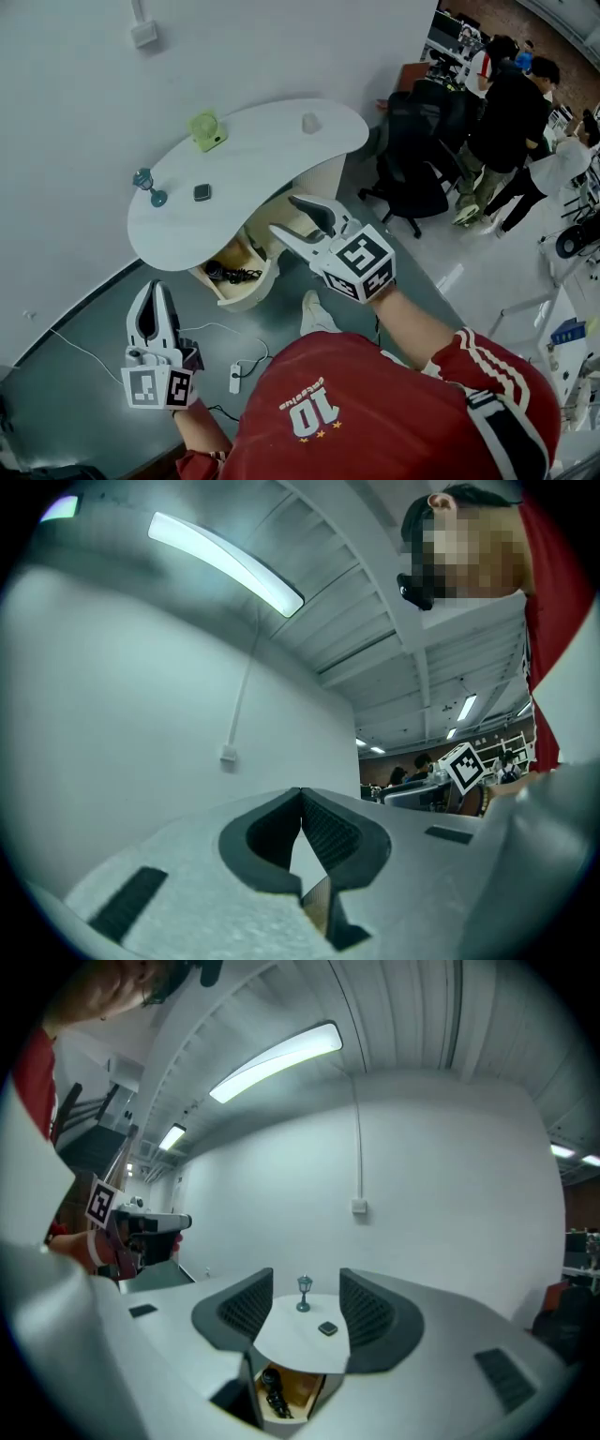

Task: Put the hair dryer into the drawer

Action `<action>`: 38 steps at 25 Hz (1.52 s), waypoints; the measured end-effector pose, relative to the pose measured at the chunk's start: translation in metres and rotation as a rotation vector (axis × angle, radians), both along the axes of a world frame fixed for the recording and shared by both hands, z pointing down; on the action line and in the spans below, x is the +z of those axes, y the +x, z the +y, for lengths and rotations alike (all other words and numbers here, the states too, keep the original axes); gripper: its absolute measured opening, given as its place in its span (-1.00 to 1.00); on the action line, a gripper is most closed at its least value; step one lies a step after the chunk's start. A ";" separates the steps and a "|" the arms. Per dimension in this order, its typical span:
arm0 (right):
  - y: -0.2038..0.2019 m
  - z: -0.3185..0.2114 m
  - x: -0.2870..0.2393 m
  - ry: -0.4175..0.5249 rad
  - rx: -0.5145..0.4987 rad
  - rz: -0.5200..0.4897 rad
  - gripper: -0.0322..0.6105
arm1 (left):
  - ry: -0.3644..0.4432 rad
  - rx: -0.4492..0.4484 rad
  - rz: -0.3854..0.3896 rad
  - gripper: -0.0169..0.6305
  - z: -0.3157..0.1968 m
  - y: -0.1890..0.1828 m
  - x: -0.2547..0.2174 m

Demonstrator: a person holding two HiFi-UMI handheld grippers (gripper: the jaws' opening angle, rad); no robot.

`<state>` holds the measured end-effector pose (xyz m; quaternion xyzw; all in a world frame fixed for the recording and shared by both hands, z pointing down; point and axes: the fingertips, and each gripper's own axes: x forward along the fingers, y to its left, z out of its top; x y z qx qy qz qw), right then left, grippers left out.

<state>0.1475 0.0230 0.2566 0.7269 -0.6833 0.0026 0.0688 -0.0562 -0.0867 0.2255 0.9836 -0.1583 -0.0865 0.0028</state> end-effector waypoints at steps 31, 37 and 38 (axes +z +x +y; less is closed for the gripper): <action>-0.016 0.011 -0.061 0.189 0.028 0.036 -0.89 | 0.013 -0.078 0.040 -0.95 0.003 -0.009 -0.018; -0.017 0.014 -0.054 0.176 0.038 0.032 -0.89 | 0.020 -0.073 0.035 -0.95 0.006 -0.007 -0.016; -0.016 0.015 -0.053 0.170 0.042 0.027 -0.89 | 0.023 -0.070 0.034 -0.95 0.008 -0.006 -0.017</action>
